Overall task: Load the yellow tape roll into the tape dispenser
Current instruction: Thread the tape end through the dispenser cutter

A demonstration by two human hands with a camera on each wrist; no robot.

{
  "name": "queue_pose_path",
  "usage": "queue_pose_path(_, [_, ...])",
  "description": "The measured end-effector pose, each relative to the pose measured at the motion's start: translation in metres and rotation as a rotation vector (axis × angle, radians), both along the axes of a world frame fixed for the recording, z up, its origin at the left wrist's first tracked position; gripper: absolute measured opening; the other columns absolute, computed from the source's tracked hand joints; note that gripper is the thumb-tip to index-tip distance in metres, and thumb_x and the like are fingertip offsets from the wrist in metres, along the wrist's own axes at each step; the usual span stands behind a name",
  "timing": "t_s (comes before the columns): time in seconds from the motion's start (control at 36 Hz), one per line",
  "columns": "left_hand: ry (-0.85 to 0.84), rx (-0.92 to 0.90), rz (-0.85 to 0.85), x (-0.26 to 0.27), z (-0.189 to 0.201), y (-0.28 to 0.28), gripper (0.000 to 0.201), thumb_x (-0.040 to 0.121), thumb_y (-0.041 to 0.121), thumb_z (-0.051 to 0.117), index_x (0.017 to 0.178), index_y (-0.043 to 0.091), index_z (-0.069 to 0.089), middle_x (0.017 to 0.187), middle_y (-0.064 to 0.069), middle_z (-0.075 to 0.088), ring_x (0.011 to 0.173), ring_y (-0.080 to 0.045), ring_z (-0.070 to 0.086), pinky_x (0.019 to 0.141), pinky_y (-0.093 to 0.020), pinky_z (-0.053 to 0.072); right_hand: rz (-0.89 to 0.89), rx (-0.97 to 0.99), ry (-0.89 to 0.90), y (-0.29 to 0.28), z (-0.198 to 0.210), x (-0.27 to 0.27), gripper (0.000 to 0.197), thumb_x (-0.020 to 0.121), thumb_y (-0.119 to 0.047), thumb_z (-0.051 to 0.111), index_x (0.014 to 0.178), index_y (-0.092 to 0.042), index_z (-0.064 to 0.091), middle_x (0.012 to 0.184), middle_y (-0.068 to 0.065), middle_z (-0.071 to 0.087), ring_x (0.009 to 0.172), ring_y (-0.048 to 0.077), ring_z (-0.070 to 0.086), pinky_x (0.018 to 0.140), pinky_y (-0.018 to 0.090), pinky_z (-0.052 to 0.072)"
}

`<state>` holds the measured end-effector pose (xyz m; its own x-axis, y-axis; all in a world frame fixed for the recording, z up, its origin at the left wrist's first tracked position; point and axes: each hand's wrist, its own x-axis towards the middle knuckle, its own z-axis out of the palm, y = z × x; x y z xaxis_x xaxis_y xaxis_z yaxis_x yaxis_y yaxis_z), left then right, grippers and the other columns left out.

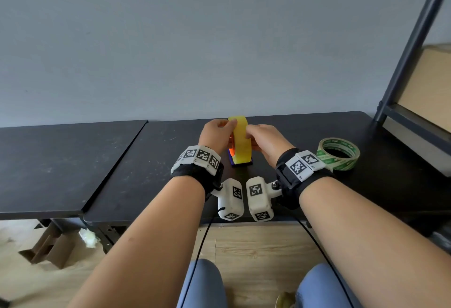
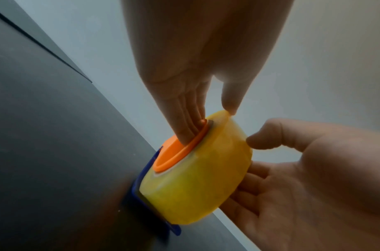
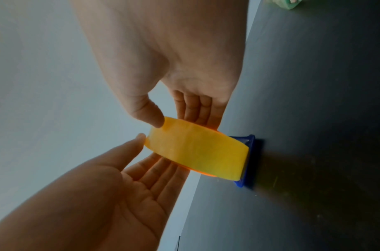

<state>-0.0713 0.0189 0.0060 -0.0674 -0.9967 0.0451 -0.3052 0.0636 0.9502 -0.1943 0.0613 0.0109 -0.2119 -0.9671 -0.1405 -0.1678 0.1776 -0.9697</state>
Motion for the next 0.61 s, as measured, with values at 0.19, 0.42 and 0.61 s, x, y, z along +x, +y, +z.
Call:
queue_pose_path(0.19, [0.051, 0.053, -0.064, 0.006, 0.000, 0.015, 0.068, 0.074, 0.015, 0.069, 0.140, 0.015, 0.052, 0.118, -0.015, 0.068, 0.094, -0.025, 0.068, 0.093, -0.041, 0.056, 0.010, -0.020, -0.020, 0.001, -0.005, 0.002, 0.053, 0.057, -0.040, 0.056, 0.097, -0.005, 0.063, 0.112, 0.027, 0.066, 0.104, 0.036, 0.065, 0.098, 0.056, 0.048])
queue_pose_path(0.42, [-0.041, -0.023, -0.016, 0.009, -0.004, 0.015, 0.053, 0.082, 0.023, 0.072, 0.133, 0.014, 0.057, 0.116, -0.011, 0.069, 0.101, -0.021, 0.067, 0.085, -0.031, 0.052, -0.007, -0.008, 0.033, 0.007, 0.003, 0.001, 0.022, 0.083, -0.021, 0.056, 0.096, -0.005, 0.063, 0.098, 0.012, 0.059, 0.089, 0.023, 0.057, 0.090, 0.042, 0.048])
queue_pose_path(0.61, [-0.202, -0.077, 0.035, 0.008, -0.002, 0.020, 0.046, 0.083, 0.040, 0.066, 0.124, 0.020, 0.063, 0.117, -0.001, 0.069, 0.108, -0.020, 0.064, 0.097, -0.041, 0.050, 0.019, -0.029, 0.099, 0.005, -0.001, -0.002, 0.028, 0.084, -0.005, 0.053, 0.109, -0.005, 0.066, 0.089, 0.004, 0.061, 0.082, 0.015, 0.055, 0.066, 0.025, 0.041])
